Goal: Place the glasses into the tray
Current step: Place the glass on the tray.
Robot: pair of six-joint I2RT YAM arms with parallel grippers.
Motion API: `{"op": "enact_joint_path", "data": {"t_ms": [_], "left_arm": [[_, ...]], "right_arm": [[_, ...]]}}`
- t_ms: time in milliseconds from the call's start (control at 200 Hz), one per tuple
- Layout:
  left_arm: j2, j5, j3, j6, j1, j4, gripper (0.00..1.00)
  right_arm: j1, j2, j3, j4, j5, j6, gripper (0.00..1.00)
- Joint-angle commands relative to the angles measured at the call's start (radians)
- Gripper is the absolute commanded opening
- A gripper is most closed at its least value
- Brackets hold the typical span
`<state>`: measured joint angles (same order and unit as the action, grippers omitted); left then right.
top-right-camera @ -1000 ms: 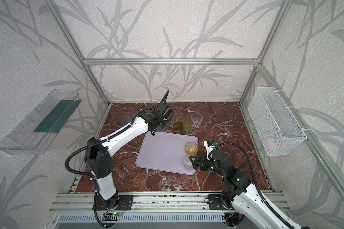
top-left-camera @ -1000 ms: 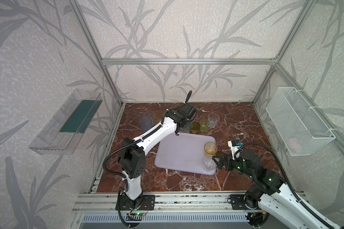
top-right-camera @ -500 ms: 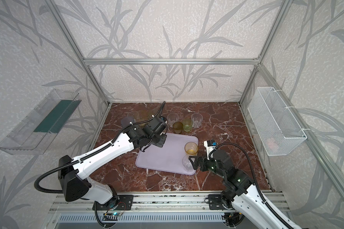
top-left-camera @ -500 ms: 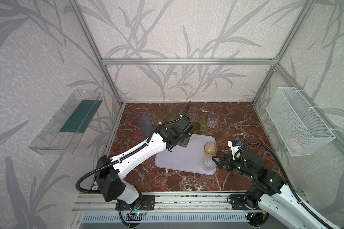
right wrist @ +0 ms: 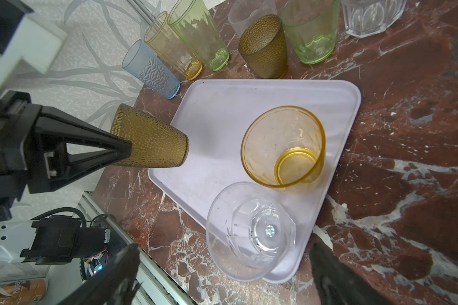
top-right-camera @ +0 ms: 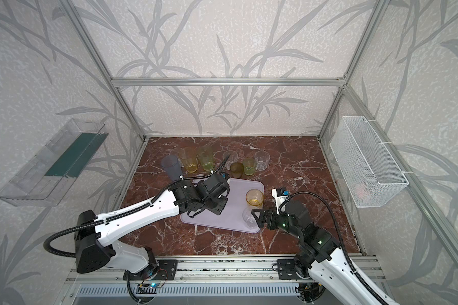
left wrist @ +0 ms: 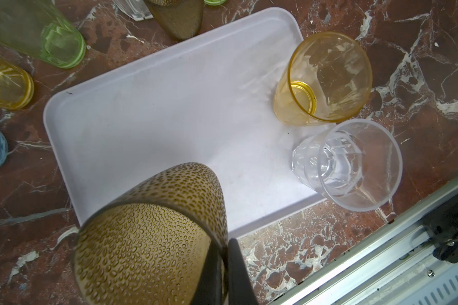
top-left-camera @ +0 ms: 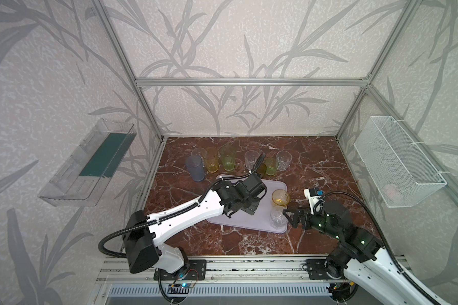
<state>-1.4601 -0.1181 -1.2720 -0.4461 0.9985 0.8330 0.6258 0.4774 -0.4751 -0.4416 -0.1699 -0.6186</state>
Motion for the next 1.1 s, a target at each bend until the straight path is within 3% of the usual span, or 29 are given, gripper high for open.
{"op": "enact_joint_path", "data": {"t_ms": [0,1095], "left_arm": [[-0.017,0.007,0.001,-0.023,0.015,-0.012,0.0],[-0.22,0.13,-0.05,-0.048,0.079,-0.098,0.0]], "right_arm": [[-0.004,-0.031,0.007,-0.019,-0.026,-0.008,0.99],[-0.003,-0.141,0.035,-0.094,0.02,-0.001,0.99]]}}
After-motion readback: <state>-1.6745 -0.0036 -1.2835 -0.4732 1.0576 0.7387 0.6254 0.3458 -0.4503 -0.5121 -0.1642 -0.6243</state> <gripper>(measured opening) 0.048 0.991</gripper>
